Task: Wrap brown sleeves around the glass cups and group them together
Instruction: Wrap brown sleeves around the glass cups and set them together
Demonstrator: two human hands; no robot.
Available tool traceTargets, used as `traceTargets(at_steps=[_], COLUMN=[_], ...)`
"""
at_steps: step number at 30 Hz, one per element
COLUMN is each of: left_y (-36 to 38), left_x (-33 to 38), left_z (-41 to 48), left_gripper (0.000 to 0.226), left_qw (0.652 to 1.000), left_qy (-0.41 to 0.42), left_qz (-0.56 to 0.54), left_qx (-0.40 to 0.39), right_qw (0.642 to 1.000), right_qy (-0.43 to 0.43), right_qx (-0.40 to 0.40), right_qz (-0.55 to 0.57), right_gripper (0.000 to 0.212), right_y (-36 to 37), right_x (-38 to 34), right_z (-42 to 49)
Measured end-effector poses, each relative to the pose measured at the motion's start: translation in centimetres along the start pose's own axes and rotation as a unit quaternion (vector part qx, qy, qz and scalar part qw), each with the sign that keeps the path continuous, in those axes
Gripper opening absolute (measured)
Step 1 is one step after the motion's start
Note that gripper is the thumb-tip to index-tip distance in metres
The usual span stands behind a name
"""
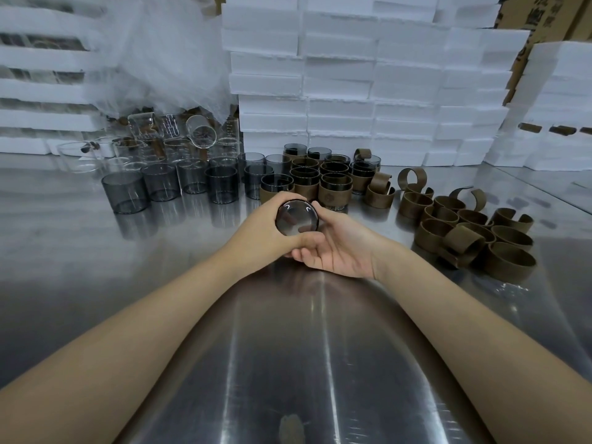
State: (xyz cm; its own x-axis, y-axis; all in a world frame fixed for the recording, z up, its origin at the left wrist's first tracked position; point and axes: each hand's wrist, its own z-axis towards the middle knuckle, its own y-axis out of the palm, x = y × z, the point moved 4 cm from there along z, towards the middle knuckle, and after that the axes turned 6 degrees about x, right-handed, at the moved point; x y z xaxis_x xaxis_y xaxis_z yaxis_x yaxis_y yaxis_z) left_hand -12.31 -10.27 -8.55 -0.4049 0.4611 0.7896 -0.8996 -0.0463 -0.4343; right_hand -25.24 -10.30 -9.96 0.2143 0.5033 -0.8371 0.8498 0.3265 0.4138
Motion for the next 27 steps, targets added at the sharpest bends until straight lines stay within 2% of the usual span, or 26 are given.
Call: traceTargets(at_steps=[3,11,15,27], left_y=[-0.09,-0.33,-0.35,-0.37], left_x=[0.07,0.64,0.83,0.71], left_z=[-0.03,-0.05,-0.05,0.07], left_gripper=[0.054,0.038,0.029,0.019], left_qw=[1.000,0.999,0.998,0.995], left_qy=[0.012,0.016,0.025,0.021], left_qz=[-0.003,0.007,0.013,0.037], left_qx=[0.015,0.049,0.063,0.085], right_qw=[1.000,1.000,0.999,0.998], right_qy=[-0.002,-0.003,0.003,0.008], right_qx=[-0.004,-0.025,-0.031,-0.066], right_qz=[-0.005,-0.005,-0.008,-0.008], right_gripper=[0.056,0.054,0.061,0.058], right_y=[0.24,0.42,0.42,0.19], right_x=[0.01,-0.13,-0.12,0.00], right_z=[-0.11,-0.37,-0.34,-0.12])
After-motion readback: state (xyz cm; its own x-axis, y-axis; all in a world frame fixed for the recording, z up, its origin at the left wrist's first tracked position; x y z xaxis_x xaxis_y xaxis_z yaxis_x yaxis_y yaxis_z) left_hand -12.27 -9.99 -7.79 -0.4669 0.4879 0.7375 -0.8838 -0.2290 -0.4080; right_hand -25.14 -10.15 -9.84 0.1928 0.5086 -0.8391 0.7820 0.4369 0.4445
